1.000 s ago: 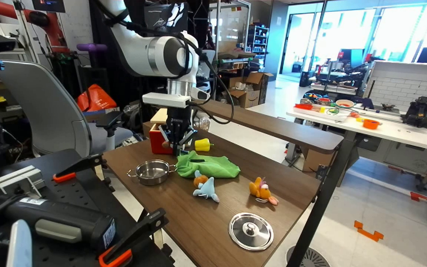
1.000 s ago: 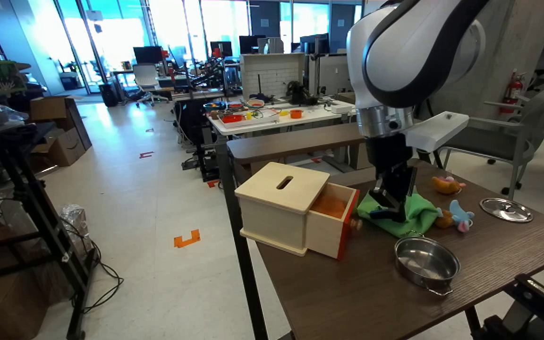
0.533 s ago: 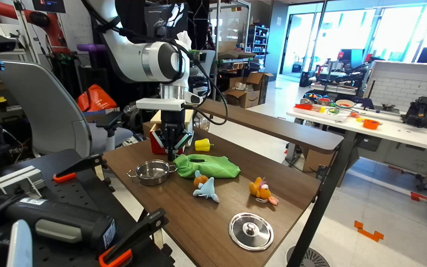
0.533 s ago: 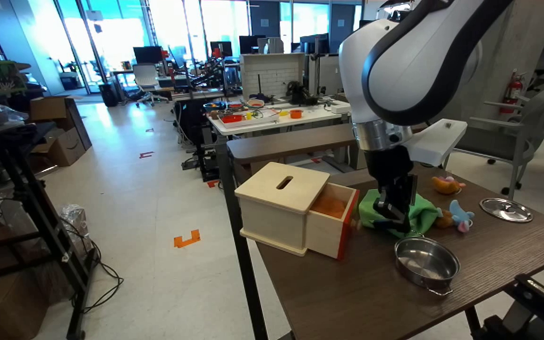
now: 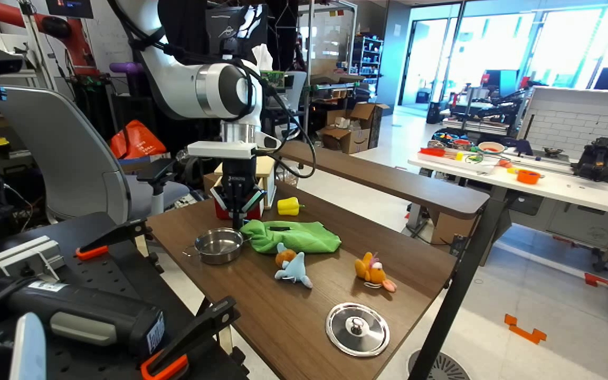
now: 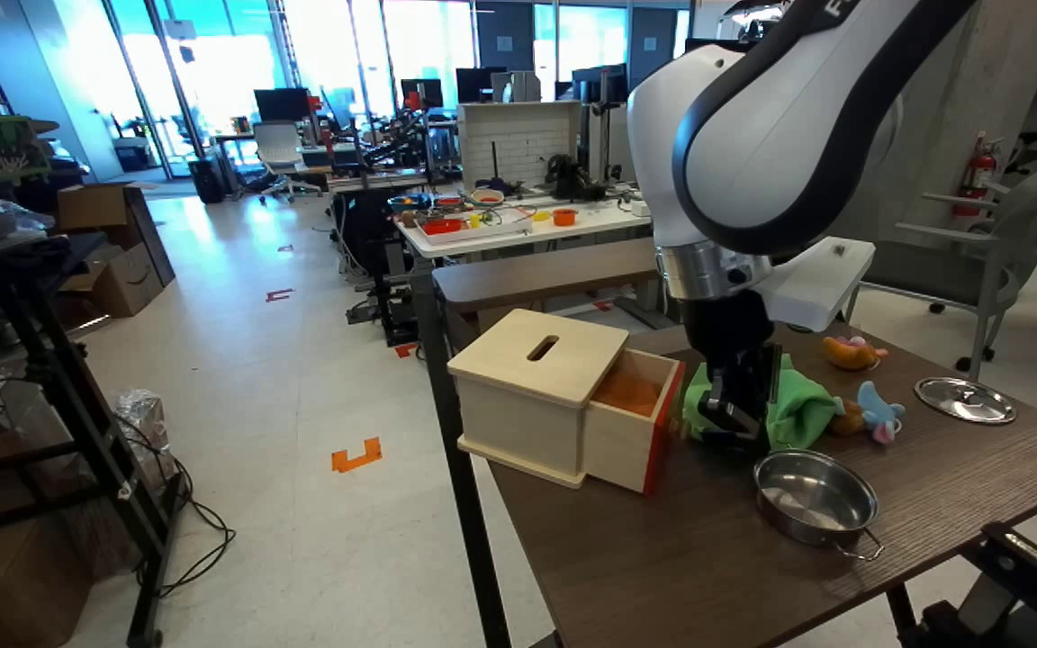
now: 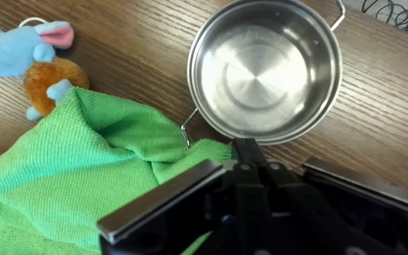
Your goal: Open the green towel
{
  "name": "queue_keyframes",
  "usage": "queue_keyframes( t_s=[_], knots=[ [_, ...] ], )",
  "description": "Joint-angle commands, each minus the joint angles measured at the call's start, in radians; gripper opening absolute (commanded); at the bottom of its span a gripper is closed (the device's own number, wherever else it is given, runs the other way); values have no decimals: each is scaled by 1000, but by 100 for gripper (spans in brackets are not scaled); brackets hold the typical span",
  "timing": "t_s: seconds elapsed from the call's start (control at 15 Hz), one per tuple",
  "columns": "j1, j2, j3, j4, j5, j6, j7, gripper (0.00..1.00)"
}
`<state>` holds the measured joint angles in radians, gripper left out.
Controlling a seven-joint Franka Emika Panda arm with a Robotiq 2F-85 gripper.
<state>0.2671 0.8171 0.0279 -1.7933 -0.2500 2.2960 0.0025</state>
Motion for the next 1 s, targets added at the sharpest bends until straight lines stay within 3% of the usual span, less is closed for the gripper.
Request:
queue_keyframes(
  t_s=[0.0, 0.2, 0.27, 0.33, 0.73, 0.93],
  knots=[
    [2, 30, 4, 48, -11, -11, 9, 0],
    [-2, 34, 6, 61, -4, -11, 9, 0],
    [-3, 36, 5, 64, -3, -8, 12, 26],
    [-4, 39, 7, 69, 0, -12, 11, 27],
    [-14, 22, 17, 59, 12, -15, -1, 70],
    [-55, -49, 64, 4, 59, -15, -50, 92]
  ],
)
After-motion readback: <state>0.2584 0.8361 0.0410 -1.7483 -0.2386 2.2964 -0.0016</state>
